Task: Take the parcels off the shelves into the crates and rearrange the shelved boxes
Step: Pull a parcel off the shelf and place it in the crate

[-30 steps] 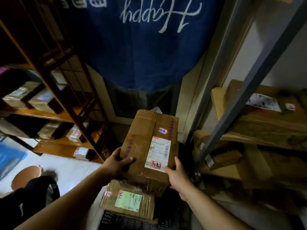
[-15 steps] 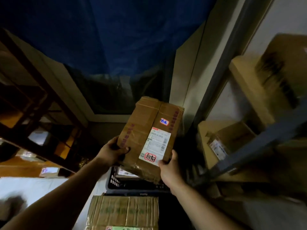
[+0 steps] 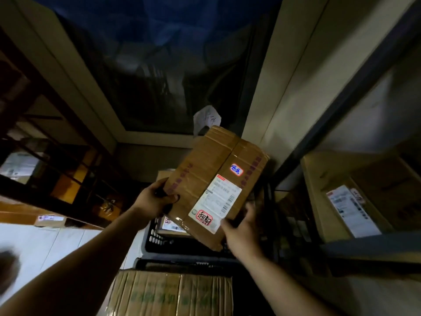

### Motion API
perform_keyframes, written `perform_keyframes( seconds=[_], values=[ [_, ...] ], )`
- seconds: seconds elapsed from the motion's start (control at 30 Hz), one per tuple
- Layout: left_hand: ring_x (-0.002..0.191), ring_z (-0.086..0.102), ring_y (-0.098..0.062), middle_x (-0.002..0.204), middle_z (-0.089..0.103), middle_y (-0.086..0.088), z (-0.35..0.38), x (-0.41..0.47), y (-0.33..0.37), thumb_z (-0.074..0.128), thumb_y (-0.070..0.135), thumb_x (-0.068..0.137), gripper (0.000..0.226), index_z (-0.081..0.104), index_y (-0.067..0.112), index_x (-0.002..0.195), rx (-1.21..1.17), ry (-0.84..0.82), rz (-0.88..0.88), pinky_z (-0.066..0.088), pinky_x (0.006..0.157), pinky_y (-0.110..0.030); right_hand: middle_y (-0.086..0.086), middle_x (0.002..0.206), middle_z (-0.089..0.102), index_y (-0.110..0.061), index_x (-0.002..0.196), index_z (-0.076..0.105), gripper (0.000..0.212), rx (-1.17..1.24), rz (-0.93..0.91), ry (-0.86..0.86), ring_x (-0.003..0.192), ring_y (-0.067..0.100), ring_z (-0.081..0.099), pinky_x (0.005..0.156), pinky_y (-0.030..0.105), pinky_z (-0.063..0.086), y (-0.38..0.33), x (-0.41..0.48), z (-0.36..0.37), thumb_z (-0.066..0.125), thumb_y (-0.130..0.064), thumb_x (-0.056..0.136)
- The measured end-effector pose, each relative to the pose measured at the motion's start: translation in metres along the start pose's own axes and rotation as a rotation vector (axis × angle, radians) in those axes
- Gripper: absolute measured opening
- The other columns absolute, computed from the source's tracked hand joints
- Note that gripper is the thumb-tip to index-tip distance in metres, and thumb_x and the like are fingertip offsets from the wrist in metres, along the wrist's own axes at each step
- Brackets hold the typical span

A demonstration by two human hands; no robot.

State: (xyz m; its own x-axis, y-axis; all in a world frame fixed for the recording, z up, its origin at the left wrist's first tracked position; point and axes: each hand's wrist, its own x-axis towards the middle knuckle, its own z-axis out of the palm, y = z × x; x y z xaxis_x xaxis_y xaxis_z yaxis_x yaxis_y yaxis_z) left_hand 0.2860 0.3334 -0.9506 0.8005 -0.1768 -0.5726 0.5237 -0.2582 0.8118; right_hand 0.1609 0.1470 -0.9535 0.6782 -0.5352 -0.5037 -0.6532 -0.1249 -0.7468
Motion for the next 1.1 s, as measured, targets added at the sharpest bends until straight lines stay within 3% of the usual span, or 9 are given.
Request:
perform_keyframes(
  seconds=[0.1, 0.17, 0.27, 0.4, 0.57, 0.63, 0.73, 0.97, 1.1],
  values=[
    [0.097, 0.064, -0.034, 0.116, 0.063, -0.013, 0.004, 0.001, -0.012, 0.079, 0.017, 0.074, 0.041, 0.059, 0.028, 0.107, -0.028, 0.166, -0.014, 0.054, 0.084, -0.053, 0.010, 0.153, 0.018, -0.021, 0.149, 0.019, 0.085, -0.248, -0.163, 0.157, 0.139, 0.030, 0.024, 0.112, 0.042, 0.029, -0.028, 0.040, -0.022, 0.070, -0.028, 0.082],
    [0.101, 0.061, -0.035, 0.122, 0.052, -0.009, 0.013, -0.006, -0.019, 0.081, 0.032, 0.069, 0.069, 0.044, 0.027, 0.126, -0.041, 0.314, -0.109, 0.057, 0.071, -0.049, 0.007, 0.157, 0.009, -0.023, 0.151, 0.016, 0.081, -0.405, -0.212, 0.138, 0.143, 0.030, 0.013, 0.114, 0.045, 0.023, -0.049, 0.073, -0.033, 0.063, -0.036, 0.086],
    [0.103, 0.056, -0.034, 0.114, 0.051, -0.006, 0.030, -0.020, -0.026, 0.080, 0.025, 0.073, 0.072, 0.031, 0.026, 0.126, -0.151, 0.297, -0.221, 0.053, 0.082, -0.052, 0.007, 0.158, 0.004, -0.022, 0.150, 0.020, 0.075, -0.643, -0.228, 0.075, 0.144, 0.032, 0.006, 0.115, 0.046, 0.020, -0.064, 0.106, -0.040, 0.057, -0.045, 0.088],
    [0.105, 0.056, -0.036, 0.114, 0.050, -0.008, 0.035, -0.020, -0.025, 0.075, 0.020, 0.079, 0.058, 0.029, 0.026, 0.114, -0.197, 0.276, -0.221, 0.054, 0.067, -0.046, 0.007, 0.159, -0.001, -0.024, 0.147, 0.023, 0.079, -0.699, -0.265, 0.063, 0.145, 0.032, -0.001, 0.115, 0.049, 0.017, -0.074, 0.124, -0.047, 0.063, -0.049, 0.083],
    [0.097, 0.064, -0.033, 0.115, 0.061, -0.014, 0.015, 0.000, -0.018, 0.075, 0.025, 0.078, 0.061, 0.043, 0.009, 0.127, -0.229, 0.417, -0.119, 0.056, 0.068, -0.040, 0.010, 0.148, 0.025, -0.028, 0.146, 0.019, 0.100, -0.609, -0.215, 0.035, 0.137, 0.034, 0.027, 0.107, 0.054, 0.033, -0.076, 0.132, -0.055, 0.074, -0.055, 0.068],
    [0.090, 0.068, -0.029, 0.109, 0.066, -0.017, 0.006, 0.007, -0.018, 0.084, 0.038, 0.059, 0.076, 0.052, 0.005, 0.119, -0.160, 0.444, -0.070, 0.057, 0.077, -0.043, 0.010, 0.141, 0.036, -0.026, 0.143, 0.031, 0.087, -0.542, -0.140, -0.010, 0.127, 0.032, 0.041, 0.101, 0.051, 0.041, -0.067, 0.129, -0.057, 0.074, -0.051, 0.071],
    [0.091, 0.068, -0.033, 0.106, 0.067, -0.016, 0.007, -0.001, 0.001, 0.081, 0.010, 0.069, 0.057, 0.052, 0.010, 0.117, -0.189, 0.266, -0.026, 0.055, 0.081, -0.052, 0.007, 0.120, 0.057, -0.019, 0.122, 0.052, 0.054, -0.363, -0.063, -0.005, 0.103, 0.026, 0.059, 0.086, 0.039, 0.051, -0.048, 0.112, -0.057, 0.072, -0.042, 0.078],
    [0.087, 0.068, -0.017, 0.098, 0.065, 0.003, -0.001, 0.017, 0.017, 0.067, 0.003, 0.082, 0.052, 0.046, 0.033, 0.119, 0.182, 0.125, 0.098, 0.056, 0.063, -0.028, 0.009, 0.112, 0.059, -0.014, 0.110, 0.052, 0.043, -0.408, -0.068, 0.115, 0.101, 0.031, 0.057, 0.084, 0.037, 0.048, 0.005, 0.058, -0.053, 0.062, -0.047, 0.084],
    [0.104, 0.060, -0.022, 0.130, 0.049, -0.005, -0.002, 0.020, 0.017, 0.066, 0.012, 0.085, 0.058, 0.041, 0.041, 0.127, 0.317, 0.076, 0.099, 0.057, 0.066, -0.025, 0.010, 0.114, 0.056, -0.014, 0.112, 0.053, 0.045, -0.369, -0.044, 0.128, 0.104, 0.032, 0.056, 0.085, 0.039, 0.048, 0.005, 0.062, -0.049, 0.062, -0.048, 0.084]
  ],
)
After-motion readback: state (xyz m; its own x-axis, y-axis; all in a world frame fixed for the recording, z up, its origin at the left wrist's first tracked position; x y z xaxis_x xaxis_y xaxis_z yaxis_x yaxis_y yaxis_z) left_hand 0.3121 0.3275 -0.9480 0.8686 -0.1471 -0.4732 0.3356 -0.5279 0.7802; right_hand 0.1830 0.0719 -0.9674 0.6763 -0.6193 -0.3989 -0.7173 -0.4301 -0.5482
